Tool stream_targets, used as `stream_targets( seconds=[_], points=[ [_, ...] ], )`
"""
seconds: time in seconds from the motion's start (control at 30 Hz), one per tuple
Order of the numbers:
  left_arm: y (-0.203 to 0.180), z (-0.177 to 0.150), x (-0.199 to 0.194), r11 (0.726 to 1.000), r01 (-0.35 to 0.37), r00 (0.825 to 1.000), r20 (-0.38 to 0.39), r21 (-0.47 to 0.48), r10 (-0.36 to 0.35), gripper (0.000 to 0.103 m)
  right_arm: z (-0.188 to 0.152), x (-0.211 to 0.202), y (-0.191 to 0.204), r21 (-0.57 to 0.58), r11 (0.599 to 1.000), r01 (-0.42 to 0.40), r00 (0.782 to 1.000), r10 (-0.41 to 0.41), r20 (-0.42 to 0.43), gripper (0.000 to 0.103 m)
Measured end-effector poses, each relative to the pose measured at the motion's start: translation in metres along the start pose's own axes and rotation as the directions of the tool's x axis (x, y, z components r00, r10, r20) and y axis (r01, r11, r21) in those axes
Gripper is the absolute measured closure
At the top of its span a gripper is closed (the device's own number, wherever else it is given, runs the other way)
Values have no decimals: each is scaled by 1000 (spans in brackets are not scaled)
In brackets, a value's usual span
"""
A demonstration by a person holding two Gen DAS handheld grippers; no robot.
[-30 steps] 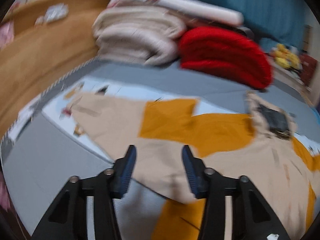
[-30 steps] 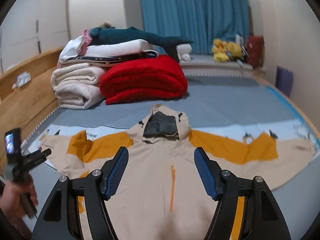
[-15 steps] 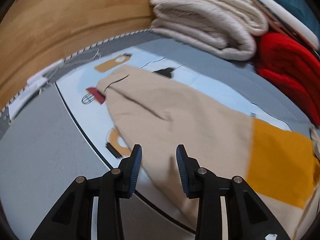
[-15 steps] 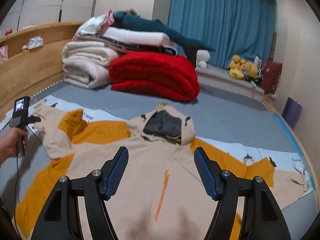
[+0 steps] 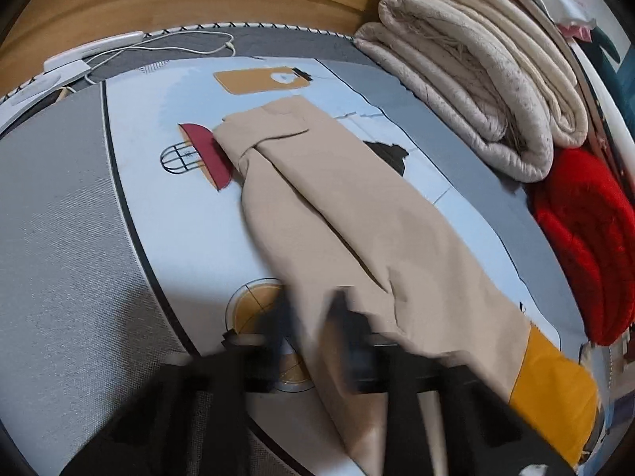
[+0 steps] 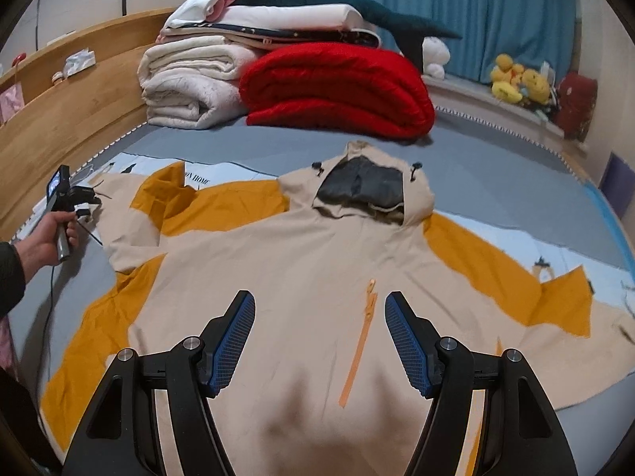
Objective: Fold large clothes
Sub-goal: 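Reach the left tool to the sleeve cuff nearest it and close on it, then carry the sleeve with the left tool across the jacket body and release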
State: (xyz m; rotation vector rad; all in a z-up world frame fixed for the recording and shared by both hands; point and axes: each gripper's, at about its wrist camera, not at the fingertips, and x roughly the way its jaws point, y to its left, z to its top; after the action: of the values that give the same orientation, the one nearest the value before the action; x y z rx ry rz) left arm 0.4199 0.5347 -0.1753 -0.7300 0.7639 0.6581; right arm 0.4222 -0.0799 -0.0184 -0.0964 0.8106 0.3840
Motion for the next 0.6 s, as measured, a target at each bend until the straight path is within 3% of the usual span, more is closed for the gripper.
stream_targets(
  seconds=[0.1,0.2,0.27,0.33,0.37,0.53,0.6],
  points=[
    [-6,1,-13,1000,9,1000,27,14,-9,102,1,1,-4,17,1000,6,1000,-6,-10,35],
    [-21,10,-52,999,39,997,73,5,-39,103,4,0,-10,45,999,11,1000,-10,-25,39],
    [-31,14,-84,998,59,992,107,-2,-59,103,6,-1,-13,61,998,15,999,-13,-40,48],
    [-47,9,-127,996,92,987,130,11,-92,103,7,-1,-17,80,997,17,998,-13,-59,70],
    [-53,6,-142,995,98,985,139,26,-101,103,8,-2,-18,93,996,13,997,-6,-73,75],
    [-96,-46,-245,978,154,971,162,137,-176,103,12,-15,-27,148,988,-32,995,46,-90,78],
    [-123,-77,-277,958,187,959,170,217,-225,103,13,-22,-28,170,984,-46,994,62,-89,77]
  ],
)
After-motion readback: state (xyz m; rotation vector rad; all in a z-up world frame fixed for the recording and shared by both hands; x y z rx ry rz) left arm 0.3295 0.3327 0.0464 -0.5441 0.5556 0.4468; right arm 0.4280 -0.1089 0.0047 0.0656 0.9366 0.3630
